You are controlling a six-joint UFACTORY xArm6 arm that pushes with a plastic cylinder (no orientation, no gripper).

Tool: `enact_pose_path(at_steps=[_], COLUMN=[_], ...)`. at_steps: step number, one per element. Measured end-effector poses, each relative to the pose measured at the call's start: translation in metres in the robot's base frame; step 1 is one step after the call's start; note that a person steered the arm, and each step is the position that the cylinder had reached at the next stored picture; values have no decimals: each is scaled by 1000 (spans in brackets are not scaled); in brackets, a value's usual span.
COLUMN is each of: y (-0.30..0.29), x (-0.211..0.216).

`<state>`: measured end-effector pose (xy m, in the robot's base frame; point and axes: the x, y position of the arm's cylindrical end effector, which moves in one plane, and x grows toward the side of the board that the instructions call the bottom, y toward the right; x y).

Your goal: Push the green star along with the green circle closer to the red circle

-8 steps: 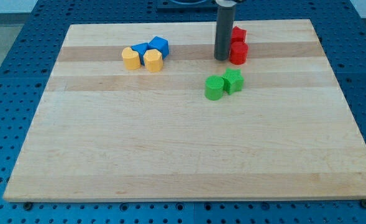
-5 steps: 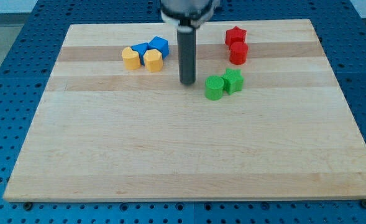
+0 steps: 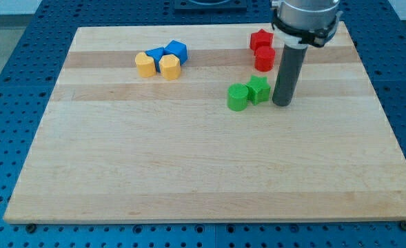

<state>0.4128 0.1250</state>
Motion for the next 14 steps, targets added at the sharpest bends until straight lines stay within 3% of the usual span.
enact_pose_path(at_steps=[3, 6, 8, 11, 14], y=[-17, -97, -73, -58, -55], x=[18, 46, -33, -50, 23])
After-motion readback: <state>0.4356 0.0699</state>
